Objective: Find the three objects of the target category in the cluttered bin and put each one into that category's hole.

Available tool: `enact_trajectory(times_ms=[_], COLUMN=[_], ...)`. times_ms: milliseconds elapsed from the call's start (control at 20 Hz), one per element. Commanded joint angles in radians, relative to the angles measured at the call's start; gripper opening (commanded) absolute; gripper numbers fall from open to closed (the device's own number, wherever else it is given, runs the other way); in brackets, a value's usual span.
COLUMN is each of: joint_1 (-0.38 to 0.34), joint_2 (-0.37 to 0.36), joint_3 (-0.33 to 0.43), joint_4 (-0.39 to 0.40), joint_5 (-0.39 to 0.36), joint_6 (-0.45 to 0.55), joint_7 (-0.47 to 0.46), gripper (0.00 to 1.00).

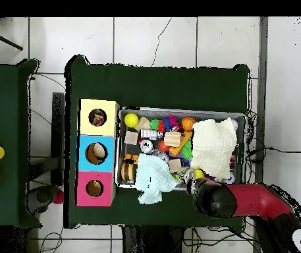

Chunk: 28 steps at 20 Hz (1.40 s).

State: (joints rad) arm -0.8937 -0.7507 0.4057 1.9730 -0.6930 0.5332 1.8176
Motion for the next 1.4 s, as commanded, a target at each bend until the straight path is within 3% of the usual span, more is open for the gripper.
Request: enact_trajectory(times_ms=[50, 250, 950, 1150, 1400], joint_1=[0.002, 0.024, 0.065, 0.047, -0.024], joint_2=[-0.105, -0.103, 0.121, 0.136, 0.174], joint_3=[0.132, 0.131, 0.053, 0.056, 0.088], joint_4=[-0.078, -0.091, -0.267, -0.291, -0.334], joint_5=[0.055, 0.000, -0.218, -0.287, -0.301], joint_6=[0.169, 0.153, -0.031, -0.028, -0.021], joint_7=[-0.229, -0.228, -0.122, -0.178, -0.247], gripper=[1.00, 1.00, 1.00, 1.00, 1.00])
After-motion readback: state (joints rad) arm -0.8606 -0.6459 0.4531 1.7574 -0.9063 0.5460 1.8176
